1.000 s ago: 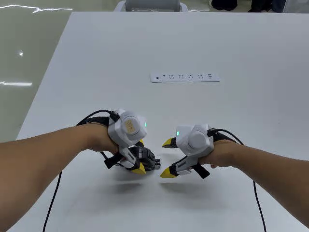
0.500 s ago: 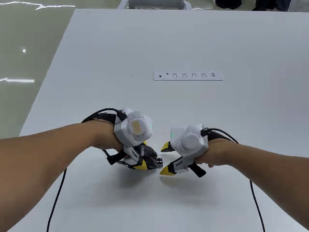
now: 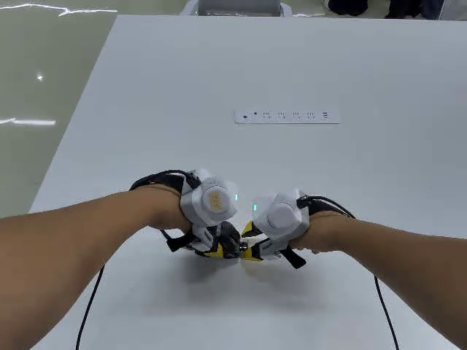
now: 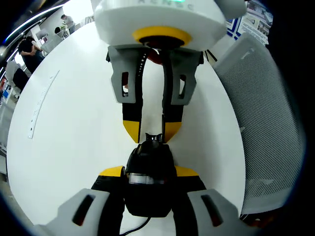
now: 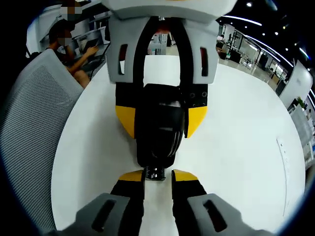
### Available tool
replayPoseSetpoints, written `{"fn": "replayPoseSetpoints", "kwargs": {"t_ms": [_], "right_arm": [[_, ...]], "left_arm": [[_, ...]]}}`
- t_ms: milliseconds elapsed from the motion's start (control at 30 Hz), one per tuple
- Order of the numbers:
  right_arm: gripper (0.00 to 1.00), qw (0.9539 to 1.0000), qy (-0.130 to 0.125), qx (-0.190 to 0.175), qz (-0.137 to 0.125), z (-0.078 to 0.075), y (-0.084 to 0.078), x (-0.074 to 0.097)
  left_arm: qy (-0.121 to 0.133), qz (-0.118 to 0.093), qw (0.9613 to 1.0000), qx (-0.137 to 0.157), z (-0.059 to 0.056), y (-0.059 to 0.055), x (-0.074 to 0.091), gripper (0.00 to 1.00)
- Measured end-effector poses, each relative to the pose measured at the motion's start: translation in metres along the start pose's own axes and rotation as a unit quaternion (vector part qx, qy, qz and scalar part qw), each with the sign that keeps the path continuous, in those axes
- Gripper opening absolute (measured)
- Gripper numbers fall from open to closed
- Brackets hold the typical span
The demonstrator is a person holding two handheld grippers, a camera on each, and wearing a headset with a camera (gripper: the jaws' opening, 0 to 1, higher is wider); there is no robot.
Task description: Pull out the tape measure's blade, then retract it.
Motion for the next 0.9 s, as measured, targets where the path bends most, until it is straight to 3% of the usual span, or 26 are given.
{"fn": "replayPoseSetpoints", "kwargs": {"t_ms": [267, 333, 400, 767, 900], "right_arm": [[0.17, 0.9999, 0.006, 0.005, 0.015, 0.0015, 0.0037, -0.0051], [0.15, 0.9990, 0.008, -0.038, 0.023, 0.0006, 0.0031, -0.0047], [0.14, 0.9996, 0.007, -0.012, 0.025, 0.0023, 0.0044, -0.0042], [0.14, 0.9994, 0.008, -0.017, 0.029, 0.0005, 0.0025, -0.0035], [0.13, 0.9994, 0.009, -0.016, 0.028, -0.0005, 0.0017, -0.0027]], "left_arm": [[0.006, -0.003, 1.0000, 0.004, -0.0014, -0.0002, 0.0001, 0.32], [0.006, -0.004, 1.0000, 0.004, -0.0016, -0.0003, 0.0003, 0.32], [0.006, -0.004, 1.0000, 0.004, -0.0015, -0.0005, 0.0005, 0.32], [0.004, -0.004, 0.9999, 0.009, -0.0002, -0.0021, 0.0008, 0.32], [0.003, 0.005, 0.9999, 0.009, 0.0001, -0.0005, -0.0001, 0.32]]}}
Point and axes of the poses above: the centre of the closed fingertips' face, and the gripper's own axes: x roughly backward along the fingers, z roughly to its left, y roughly out of its top, the point moved 10 cm from there along x, roughly backward along the fingers, and after that the axes turned 15 degrees about -x, right-handed, at the moved point
